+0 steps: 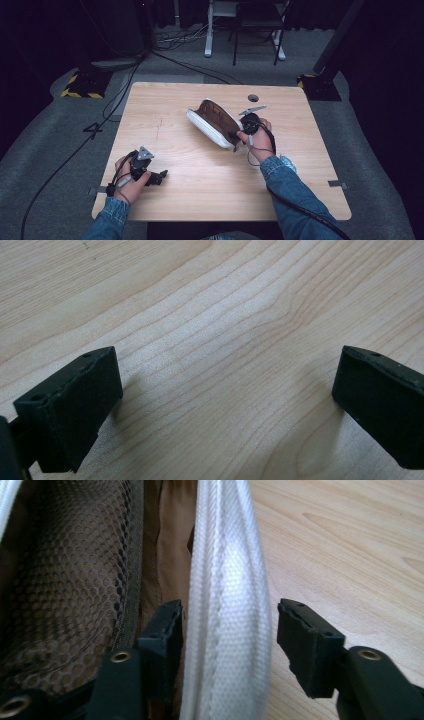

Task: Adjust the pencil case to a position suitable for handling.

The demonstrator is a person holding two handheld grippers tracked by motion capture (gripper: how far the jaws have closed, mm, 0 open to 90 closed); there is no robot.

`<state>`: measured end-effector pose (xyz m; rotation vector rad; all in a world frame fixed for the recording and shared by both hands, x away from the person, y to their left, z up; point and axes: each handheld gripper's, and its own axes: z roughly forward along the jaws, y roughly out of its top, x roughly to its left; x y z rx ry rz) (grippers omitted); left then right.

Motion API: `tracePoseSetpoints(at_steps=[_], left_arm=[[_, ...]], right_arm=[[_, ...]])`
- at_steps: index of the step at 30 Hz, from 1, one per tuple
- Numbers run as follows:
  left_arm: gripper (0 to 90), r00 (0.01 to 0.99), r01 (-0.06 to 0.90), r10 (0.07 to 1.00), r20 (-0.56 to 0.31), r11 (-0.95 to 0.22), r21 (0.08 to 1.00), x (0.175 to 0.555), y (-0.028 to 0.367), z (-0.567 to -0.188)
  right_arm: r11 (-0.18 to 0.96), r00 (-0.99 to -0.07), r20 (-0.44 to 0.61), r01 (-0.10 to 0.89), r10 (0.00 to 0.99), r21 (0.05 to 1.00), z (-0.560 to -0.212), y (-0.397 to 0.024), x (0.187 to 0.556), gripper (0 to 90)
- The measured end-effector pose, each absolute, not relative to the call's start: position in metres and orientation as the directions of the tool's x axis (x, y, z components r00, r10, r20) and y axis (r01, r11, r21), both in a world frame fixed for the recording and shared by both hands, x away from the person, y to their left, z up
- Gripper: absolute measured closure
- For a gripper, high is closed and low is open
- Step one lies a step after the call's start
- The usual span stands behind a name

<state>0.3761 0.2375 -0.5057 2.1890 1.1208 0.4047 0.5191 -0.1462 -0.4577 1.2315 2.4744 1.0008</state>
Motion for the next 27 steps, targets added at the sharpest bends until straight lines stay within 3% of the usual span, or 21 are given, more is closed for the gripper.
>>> tracePoseSetpoints(at_steps=[4,5,6,7,8,12,27], left_arm=[[0.0,0.587,0.615,0.809,-0.021,-0.429,0.662,0.376,0.2372,-0.5058],[0.0,0.587,0.615,0.809,-0.021,-0.429,0.662,0.3761,0.2372,-0.5058],[0.0,0.587,0.615,0.809,-0.021,-0.429,0.662,0.3761,0.2372,-0.5058],[0.0,0.587,0.614,0.809,-0.02,-0.429,0.662,0.3761,0.2372,-0.5058],[0.0,0.588,0.613,0.809,-0.017,-0.432,0.662,0.3764,0.2372,-0.5057],[0.0,0.591,0.61,0.807,-0.013,-0.436,0.661,0.3768,0.2374,-0.5055],[0.0,0.593,0.609,0.805,-0.015,-0.436,0.662,0.3773,0.2373,-0.5056]], right_arm=[[0.437,-0.634,0.106,0.635,0.766,0.637,-0.4595,-0.1431,0.5217,56.9],[0.44,-0.634,0.112,0.642,0.765,0.627,-0.4597,-0.1419,0.5221,67.7],[0.44,-0.634,0.112,0.642,0.765,0.627,-0.4597,-0.1419,0.5221,67.7],[0.445,-0.634,0.109,0.645,0.765,0.621,-0.4596,-0.1408,0.5222,76.8],[0.445,-0.633,0.108,0.645,0.767,0.622,-0.4593,-0.1404,0.522,79.1],[0.448,-0.624,0.093,0.649,0.776,0.615,-0.4588,-0.1404,0.5223,85.0],[0.438,-0.616,0.084,0.643,0.784,0.629,-0.4553,-0.1414,0.5194,87.1]])
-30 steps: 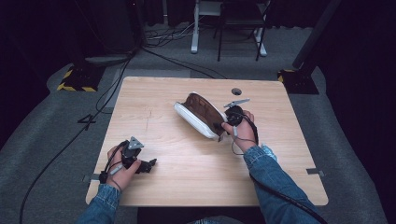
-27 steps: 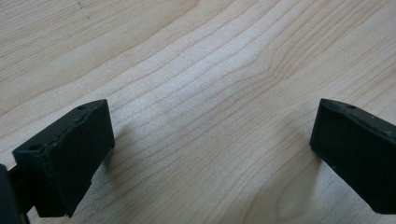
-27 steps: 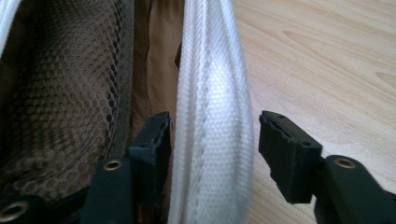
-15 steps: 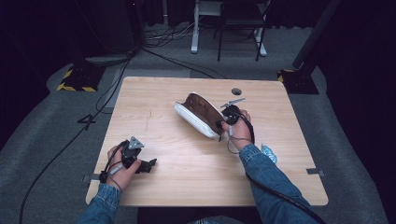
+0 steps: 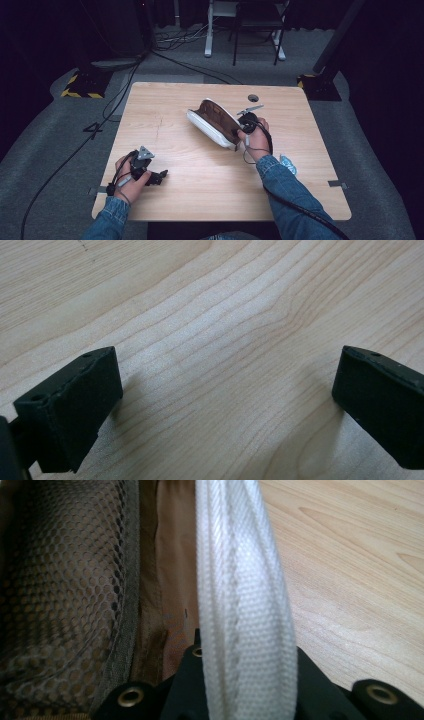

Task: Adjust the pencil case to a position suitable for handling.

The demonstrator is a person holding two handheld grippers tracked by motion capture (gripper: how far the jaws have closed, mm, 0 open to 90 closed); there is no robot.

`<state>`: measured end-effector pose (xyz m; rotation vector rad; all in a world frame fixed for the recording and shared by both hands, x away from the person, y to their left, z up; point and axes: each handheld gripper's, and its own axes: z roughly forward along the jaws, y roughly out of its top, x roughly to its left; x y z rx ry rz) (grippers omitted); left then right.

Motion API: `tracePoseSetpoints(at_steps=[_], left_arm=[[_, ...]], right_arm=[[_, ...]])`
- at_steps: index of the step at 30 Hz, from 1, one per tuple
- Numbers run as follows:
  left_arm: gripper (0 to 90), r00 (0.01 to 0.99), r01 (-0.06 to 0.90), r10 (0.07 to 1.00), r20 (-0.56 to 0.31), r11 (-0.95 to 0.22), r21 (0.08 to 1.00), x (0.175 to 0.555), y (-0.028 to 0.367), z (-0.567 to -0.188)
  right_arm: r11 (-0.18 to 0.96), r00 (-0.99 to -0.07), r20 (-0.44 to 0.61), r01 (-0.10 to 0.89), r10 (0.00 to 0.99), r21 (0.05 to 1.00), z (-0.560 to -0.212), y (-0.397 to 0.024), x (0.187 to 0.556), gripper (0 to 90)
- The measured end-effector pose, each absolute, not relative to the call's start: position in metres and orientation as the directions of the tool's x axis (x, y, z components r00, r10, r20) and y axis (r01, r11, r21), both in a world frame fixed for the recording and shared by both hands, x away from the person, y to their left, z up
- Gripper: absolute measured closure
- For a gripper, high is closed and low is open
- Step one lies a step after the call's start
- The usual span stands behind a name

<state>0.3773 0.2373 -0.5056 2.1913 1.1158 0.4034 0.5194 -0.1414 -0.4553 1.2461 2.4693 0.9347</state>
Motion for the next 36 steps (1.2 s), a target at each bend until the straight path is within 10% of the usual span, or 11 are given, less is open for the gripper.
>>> tracePoseSetpoints(at_steps=[36], left_arm=[[0.0,0.592,0.608,0.806,-0.013,-0.436,0.663,0.378,0.237,-0.506]], right_arm=[[0.48,-0.764,0.158,0.536,0.625,0.694,-0.405,-0.166,0.438,87.4]])
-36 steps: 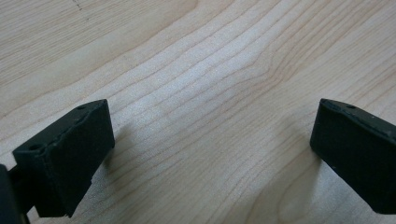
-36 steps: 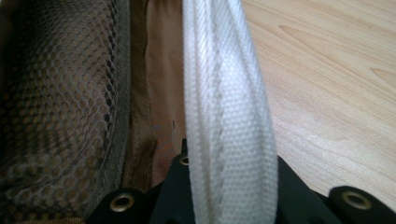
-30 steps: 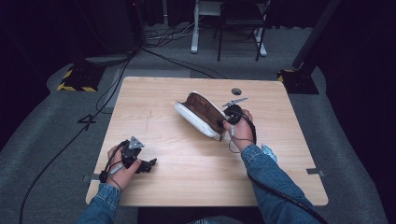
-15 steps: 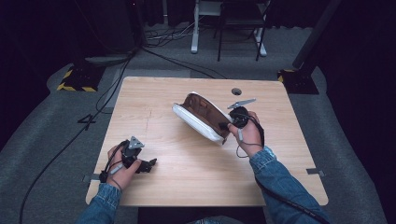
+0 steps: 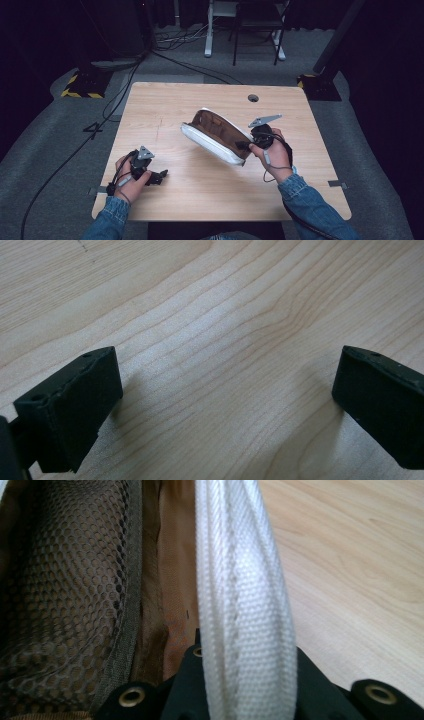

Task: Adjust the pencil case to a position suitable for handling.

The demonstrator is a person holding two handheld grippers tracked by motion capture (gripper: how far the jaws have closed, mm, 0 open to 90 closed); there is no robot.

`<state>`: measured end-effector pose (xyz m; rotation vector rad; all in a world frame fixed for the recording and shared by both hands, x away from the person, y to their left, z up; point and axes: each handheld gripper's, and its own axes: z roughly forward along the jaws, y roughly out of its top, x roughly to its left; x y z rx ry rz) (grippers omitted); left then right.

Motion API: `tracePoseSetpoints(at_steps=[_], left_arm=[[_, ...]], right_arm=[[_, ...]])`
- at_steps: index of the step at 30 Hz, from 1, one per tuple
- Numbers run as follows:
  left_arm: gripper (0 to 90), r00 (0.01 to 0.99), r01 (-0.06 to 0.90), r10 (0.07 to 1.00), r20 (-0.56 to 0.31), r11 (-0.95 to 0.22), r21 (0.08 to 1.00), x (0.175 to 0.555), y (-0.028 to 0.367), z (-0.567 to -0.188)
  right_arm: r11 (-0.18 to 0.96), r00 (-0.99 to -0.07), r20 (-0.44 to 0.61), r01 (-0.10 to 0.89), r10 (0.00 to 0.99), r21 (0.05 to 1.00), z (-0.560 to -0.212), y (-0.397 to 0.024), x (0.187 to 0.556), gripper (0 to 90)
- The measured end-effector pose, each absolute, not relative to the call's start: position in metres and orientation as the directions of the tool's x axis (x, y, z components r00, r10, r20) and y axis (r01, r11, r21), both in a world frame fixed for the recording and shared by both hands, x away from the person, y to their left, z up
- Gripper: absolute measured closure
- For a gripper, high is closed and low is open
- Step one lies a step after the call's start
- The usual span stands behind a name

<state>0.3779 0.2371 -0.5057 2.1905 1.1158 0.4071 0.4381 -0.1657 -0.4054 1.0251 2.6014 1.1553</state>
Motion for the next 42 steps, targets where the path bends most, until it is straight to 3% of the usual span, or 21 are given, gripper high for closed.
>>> tracePoseSetpoints(at_steps=[22,42], left_arm=[[0.0,0.592,0.608,0.806,-0.012,-0.437,0.663,0.378,0.237,-0.506],[0.0,0.59,0.612,0.807,-0.02,-0.431,0.664,0.378,0.237,-0.506]], right_arm=[[0.544,-0.833,0.167,0.483,0.528,0.686,-0.415,-0.179,0.381,87.4],[0.6,-0.878,0.156,0.43,0.454,0.675,-0.44,-0.179,0.358,87.3]])
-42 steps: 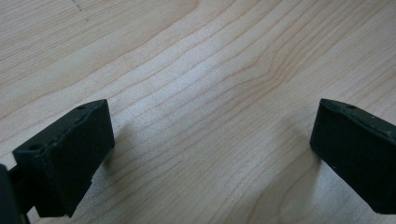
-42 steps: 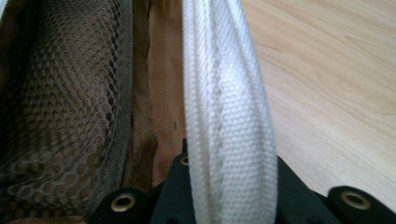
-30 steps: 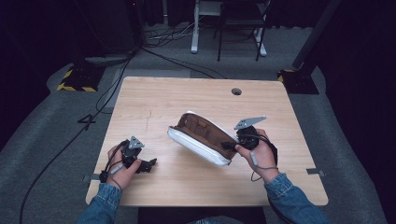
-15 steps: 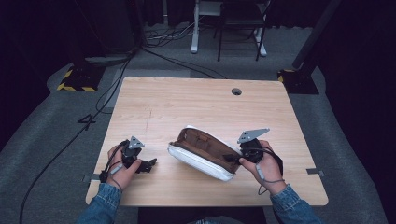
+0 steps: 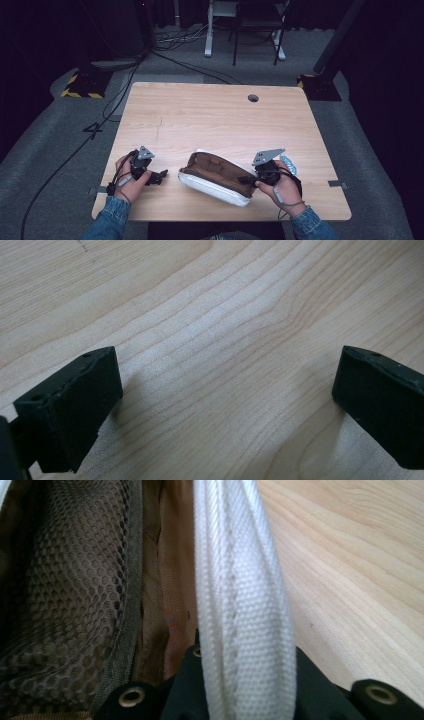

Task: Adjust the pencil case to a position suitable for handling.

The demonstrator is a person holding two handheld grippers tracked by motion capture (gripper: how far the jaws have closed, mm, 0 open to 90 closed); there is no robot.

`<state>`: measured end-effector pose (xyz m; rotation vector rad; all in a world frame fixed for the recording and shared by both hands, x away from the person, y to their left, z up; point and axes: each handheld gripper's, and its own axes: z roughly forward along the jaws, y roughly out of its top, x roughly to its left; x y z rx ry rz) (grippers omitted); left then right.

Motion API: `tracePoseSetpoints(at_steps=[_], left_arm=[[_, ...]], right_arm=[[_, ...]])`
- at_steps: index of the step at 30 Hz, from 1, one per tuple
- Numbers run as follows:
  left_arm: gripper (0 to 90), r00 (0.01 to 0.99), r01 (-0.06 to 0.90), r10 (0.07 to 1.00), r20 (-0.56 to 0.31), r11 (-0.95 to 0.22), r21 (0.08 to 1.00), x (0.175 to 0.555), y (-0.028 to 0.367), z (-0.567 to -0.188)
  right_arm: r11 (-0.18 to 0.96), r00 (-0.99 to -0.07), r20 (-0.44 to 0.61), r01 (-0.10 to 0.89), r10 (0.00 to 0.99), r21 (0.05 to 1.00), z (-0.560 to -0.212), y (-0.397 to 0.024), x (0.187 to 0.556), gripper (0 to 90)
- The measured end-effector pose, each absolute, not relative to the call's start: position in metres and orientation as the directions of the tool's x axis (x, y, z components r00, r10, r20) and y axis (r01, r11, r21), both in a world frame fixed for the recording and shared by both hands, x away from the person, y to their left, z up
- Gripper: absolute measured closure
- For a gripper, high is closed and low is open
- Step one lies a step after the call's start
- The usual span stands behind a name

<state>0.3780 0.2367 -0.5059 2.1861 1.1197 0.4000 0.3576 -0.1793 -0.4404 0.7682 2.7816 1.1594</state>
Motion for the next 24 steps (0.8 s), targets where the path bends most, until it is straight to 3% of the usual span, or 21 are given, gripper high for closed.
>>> tracePoseSetpoints(at_steps=[24], left_arm=[[0.0,0.588,0.611,0.808,-0.014,-0.433,0.663,0.376,0.237,-0.506]], right_arm=[[0.648,-0.902,0.159,0.402,0.402,0.646,-0.464,-0.182,0.35,86.6]])
